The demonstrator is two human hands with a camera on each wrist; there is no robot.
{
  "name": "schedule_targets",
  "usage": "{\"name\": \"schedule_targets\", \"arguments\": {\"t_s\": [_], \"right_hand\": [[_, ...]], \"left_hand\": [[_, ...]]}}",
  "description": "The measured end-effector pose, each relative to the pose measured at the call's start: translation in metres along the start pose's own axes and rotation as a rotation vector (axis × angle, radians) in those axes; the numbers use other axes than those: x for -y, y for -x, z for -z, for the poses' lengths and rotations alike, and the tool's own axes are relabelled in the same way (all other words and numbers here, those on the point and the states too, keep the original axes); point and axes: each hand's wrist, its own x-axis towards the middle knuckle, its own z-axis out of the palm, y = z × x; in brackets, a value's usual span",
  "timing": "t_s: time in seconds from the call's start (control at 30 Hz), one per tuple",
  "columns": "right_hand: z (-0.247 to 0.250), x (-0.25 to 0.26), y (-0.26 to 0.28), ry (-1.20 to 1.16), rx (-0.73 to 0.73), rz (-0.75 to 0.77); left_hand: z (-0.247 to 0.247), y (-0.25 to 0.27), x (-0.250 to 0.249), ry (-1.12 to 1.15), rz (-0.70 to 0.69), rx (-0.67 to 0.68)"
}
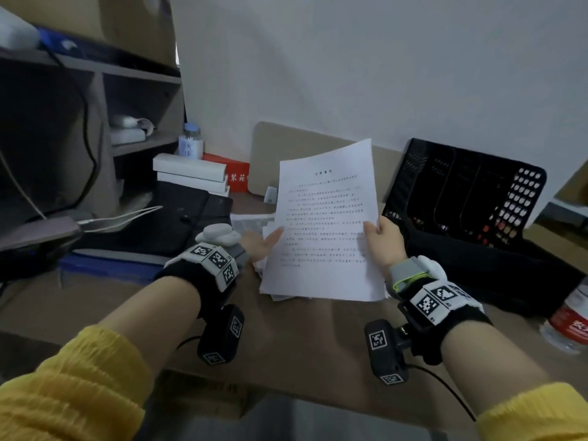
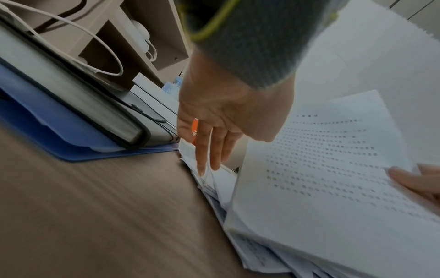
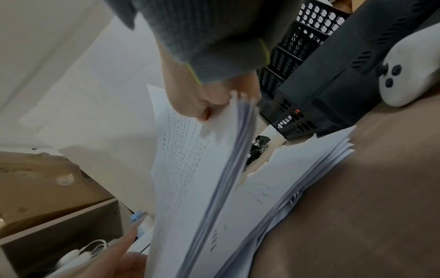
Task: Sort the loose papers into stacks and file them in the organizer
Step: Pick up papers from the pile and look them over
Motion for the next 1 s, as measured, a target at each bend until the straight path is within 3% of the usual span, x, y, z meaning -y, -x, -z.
{"name": "schedule_targets", "arguments": {"t_s": [0.2,0.43,0.53,0.7,1.0], "right_hand": [[-0.008,-0.009,-0.020,-0.089,-0.043,0.019],[-0.036,-0.027,-0.070,-0.127,-0.061,-0.005],[-0.045,-0.033,-0.086,-0.125,-0.048,-0.034],[-0.046,-0.019,-0.095,-0.164,-0.043,0.018],[-0.043,-0.019,-0.095,-0.265,-0.020,0.019]], "left_hand": [[-0.002,-0.024,-0.013,0.159,-0.088,-0.007],[0.011,-0.076,-0.026,0.232,-0.135,-0.191],[0.014,-0.088,-0.029,0.189,-0.186,-0.191],[0.022,-0.095,-0.038,0.152,-0.149,-0.163],[0.021,-0.100,-0.043,0.314,-0.224,-0.122]]}}
